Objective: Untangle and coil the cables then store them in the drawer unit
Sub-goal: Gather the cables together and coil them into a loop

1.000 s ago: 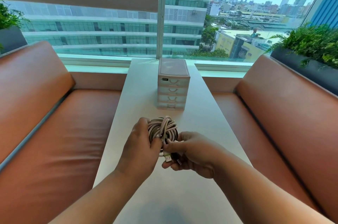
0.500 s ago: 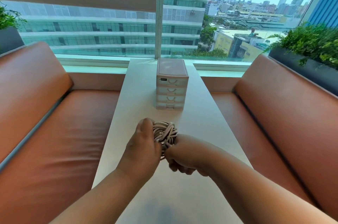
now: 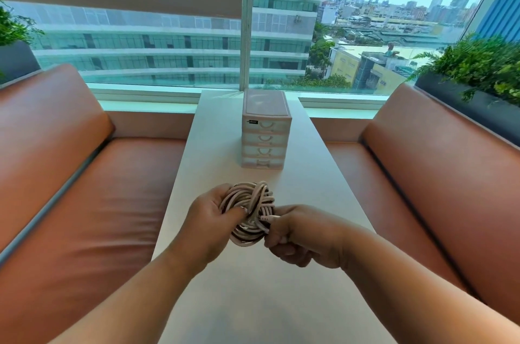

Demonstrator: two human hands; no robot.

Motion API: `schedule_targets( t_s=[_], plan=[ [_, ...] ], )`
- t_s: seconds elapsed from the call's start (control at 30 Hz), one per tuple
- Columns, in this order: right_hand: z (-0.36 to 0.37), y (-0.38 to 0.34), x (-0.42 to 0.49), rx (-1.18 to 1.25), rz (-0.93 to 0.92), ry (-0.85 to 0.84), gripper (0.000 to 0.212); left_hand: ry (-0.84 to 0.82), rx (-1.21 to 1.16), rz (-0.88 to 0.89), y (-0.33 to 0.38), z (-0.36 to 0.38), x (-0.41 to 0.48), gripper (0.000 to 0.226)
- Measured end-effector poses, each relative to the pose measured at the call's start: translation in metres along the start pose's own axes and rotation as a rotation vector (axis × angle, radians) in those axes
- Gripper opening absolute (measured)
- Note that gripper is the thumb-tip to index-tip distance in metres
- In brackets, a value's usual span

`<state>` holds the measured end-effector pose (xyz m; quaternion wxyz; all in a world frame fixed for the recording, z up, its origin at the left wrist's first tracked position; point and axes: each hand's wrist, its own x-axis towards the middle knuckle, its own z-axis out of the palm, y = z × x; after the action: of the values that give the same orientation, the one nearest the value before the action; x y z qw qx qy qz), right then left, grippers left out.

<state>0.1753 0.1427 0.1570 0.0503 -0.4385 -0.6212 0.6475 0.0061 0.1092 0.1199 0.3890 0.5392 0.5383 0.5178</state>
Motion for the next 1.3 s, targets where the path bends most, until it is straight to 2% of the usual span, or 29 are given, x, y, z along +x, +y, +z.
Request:
schedule_targets(
  t_s=[0.07, 0.1, 0.13, 0.27, 0.4, 0.53, 0.67, 0.73, 0.77, 0.9, 1.0, 1.1, 1.23, 1.3],
  plan=[
    [0.001, 0.002, 0.001, 0.074, 0.008, -0.016, 0.021, 0.029, -0.195, -0.059, 0.003, 0.008, -0.001, 0.029],
    [0.002, 0.004, 0.002, 0.085, 0.016, -0.012, 0.022, 0.053, -0.220, -0.059, 0.004, 0.011, -0.002, 0.028],
    [0.002, 0.005, 0.004, 0.079, 0.028, -0.001, 0.022, 0.085, -0.175, -0.039, 0.004, 0.014, -0.002, 0.027],
    [0.002, 0.006, 0.011, -0.107, 0.119, 0.059, 0.013, 0.169, 0.241, 0.077, 0.000, 0.025, -0.005, 0.010],
    [-0.002, 0.005, 0.014, -0.204, 0.181, -0.056, 0.006, 0.135, 0.455, 0.114, -0.003, 0.025, -0.008, 0.016],
    [-0.009, 0.004, 0.011, -0.106, 0.175, -0.180, 0.003, 0.114, 0.572, 0.188, -0.003, 0.024, -0.009, 0.021],
    [-0.004, 0.007, 0.017, 0.063, 0.157, -0.149, 0.007, 0.090, 0.558, 0.181, -0.001, 0.028, -0.010, 0.019],
    [-0.001, 0.009, 0.019, 0.119, 0.166, -0.099, 0.033, 0.077, 0.475, 0.142, -0.001, 0.027, -0.009, 0.014],
    [-0.001, 0.010, 0.019, 0.127, 0.164, -0.083, 0.038, 0.067, 0.407, 0.112, -0.001, 0.027, -0.009, 0.011],
    [-0.005, 0.011, 0.011, 0.100, 0.092, -0.083, 0.030, -0.044, 0.123, 0.036, -0.001, 0.015, -0.005, 0.013],
    [-0.007, 0.015, 0.004, 0.161, 0.034, -0.167, 0.034, -0.196, -0.116, -0.018, -0.003, -0.001, -0.001, 0.022],
    [-0.003, 0.017, -0.001, 0.256, -0.017, -0.246, 0.028, -0.291, -0.362, -0.081, -0.002, -0.008, -0.001, 0.024],
    [0.005, 0.018, 0.000, 0.351, -0.074, -0.230, 0.033, -0.312, -0.553, -0.112, -0.002, -0.004, -0.003, 0.030],
    [0.011, 0.017, 0.000, 0.351, -0.086, -0.189, 0.035, -0.270, -0.601, -0.154, 0.000, -0.001, -0.003, 0.052]
  ],
)
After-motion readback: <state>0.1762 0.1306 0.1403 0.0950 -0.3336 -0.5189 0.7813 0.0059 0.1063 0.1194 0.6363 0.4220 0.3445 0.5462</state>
